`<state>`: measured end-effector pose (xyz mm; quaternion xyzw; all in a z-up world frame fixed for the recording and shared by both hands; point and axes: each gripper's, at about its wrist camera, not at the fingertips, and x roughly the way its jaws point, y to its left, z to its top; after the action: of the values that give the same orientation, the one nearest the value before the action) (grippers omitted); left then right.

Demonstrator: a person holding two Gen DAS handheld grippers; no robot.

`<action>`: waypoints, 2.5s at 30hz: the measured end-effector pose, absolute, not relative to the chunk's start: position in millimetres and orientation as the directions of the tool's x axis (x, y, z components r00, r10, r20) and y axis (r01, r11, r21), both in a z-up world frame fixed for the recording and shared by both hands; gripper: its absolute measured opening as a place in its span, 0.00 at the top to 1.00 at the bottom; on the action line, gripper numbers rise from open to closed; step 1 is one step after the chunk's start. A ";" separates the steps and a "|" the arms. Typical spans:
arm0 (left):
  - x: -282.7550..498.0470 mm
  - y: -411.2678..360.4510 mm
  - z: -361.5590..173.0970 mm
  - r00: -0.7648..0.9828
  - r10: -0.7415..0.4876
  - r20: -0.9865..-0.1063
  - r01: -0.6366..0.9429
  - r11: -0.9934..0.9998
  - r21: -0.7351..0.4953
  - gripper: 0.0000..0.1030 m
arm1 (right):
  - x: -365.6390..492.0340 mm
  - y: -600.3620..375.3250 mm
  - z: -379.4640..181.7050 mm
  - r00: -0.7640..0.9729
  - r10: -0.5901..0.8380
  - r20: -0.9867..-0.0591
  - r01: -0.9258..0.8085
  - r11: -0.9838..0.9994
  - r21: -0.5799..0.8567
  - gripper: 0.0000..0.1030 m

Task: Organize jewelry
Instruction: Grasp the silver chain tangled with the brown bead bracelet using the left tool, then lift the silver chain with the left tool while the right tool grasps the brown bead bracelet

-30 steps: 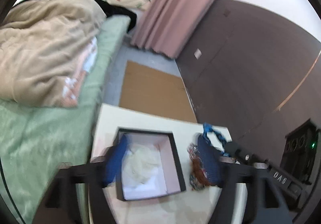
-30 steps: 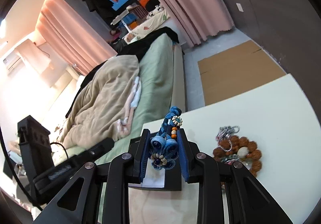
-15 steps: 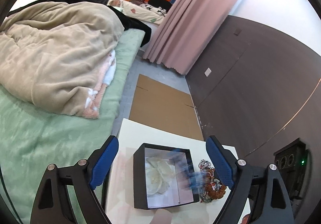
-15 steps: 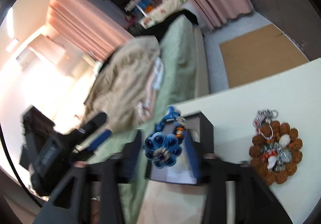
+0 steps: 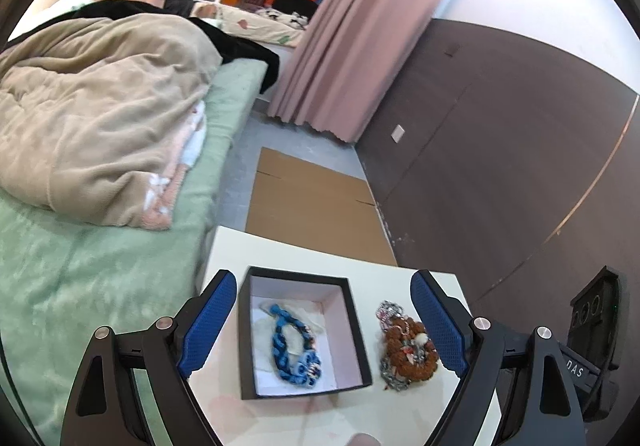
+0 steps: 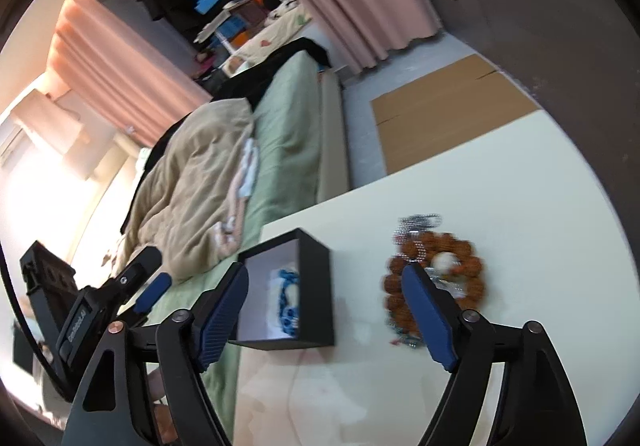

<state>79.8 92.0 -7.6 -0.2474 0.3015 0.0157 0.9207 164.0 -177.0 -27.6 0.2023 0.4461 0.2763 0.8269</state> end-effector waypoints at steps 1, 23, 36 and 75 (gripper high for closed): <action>80.7 88.1 -7.4 0.817 -0.131 -0.561 -0.167 0.878 -0.448 0.14 | 163.5 -180.9 -27.1 0.455 0.627 -0.632 -0.271 0.774 0.573 0.22; 118.6 -0.4 -19.5 0.713 -0.244 -0.657 0.001 0.938 -0.348 0.25 | 171.9 -258.5 -33.2 0.527 0.524 -0.669 -0.108 0.822 0.559 0.22; 184.6 -34.6 -32.4 0.554 -0.198 -0.809 -0.040 0.964 -0.263 0.47 | 203.5 -284.1 -55.9 0.473 0.509 -0.719 -0.005 0.818 0.576 0.24; 237.9 -66.2 -64.5 0.417 -0.050 -0.907 -0.078 0.993 -0.091 0.94 | 237.0 -299.4 -66.6 0.404 0.577 -0.710 0.023 0.769 0.638 0.24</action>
<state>237.9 -66.2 -64.5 -0.0593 0.5397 0.0082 0.8397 236.9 -299.4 -66.6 0.2902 0.5165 0.1763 0.7861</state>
